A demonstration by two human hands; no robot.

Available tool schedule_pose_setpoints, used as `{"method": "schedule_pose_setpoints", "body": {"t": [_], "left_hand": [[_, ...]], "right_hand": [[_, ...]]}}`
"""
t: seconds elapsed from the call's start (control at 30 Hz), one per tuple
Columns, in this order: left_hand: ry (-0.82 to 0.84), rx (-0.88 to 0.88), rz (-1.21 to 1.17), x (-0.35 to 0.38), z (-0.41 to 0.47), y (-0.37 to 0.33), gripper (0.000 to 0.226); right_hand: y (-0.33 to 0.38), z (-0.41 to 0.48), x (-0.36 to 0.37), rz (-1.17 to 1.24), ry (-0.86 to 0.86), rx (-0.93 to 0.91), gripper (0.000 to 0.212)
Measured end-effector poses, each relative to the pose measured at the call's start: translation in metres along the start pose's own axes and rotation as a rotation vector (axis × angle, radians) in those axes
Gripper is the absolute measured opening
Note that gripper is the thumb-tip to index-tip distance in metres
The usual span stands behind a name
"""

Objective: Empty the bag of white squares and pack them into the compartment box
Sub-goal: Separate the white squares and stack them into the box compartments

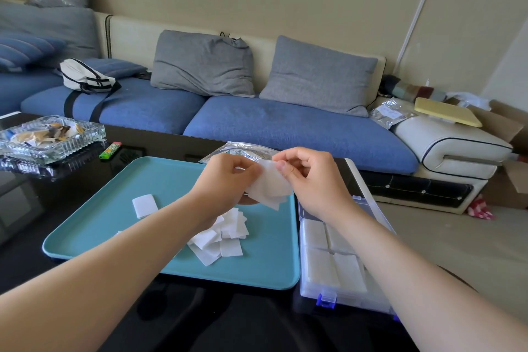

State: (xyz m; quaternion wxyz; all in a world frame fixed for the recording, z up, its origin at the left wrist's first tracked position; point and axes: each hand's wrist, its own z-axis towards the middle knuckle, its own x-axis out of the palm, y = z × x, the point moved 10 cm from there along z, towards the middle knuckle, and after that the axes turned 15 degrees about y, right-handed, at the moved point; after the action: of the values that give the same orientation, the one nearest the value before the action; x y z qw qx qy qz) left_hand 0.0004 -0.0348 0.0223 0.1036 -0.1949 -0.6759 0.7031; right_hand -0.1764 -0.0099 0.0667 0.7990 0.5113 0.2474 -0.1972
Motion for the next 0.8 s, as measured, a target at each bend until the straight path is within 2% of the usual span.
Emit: {"method": "schedule_pose_setpoints", "body": {"t": [0.37, 0.5, 0.6, 0.7, 0.8], "left_hand": [[0.129, 0.036, -0.115, 0.018, -0.003, -0.007, 0.019], [0.095, 0.057, -0.103, 0.012, -0.003, -0.008, 0.015], [0.048, 0.051, -0.090, 0.007, -0.002, -0.006, 0.018], [0.016, 0.035, -0.107, 0.003, 0.000, -0.002, 0.029], [0.010, 0.029, -0.129, 0.002, 0.001, 0.000, 0.036]], "right_hand": [[0.006, -0.004, -0.004, -0.068, -0.109, 0.018, 0.007], [0.011, -0.002, 0.003, -0.092, -0.033, -0.010, 0.017], [0.012, -0.004, -0.010, -0.127, -0.129, 0.008, 0.014], [-0.007, -0.010, -0.029, 0.040, -0.271, 0.143, 0.015], [-0.025, -0.012, -0.029, 0.281, -0.275, 0.246, 0.018]]}}
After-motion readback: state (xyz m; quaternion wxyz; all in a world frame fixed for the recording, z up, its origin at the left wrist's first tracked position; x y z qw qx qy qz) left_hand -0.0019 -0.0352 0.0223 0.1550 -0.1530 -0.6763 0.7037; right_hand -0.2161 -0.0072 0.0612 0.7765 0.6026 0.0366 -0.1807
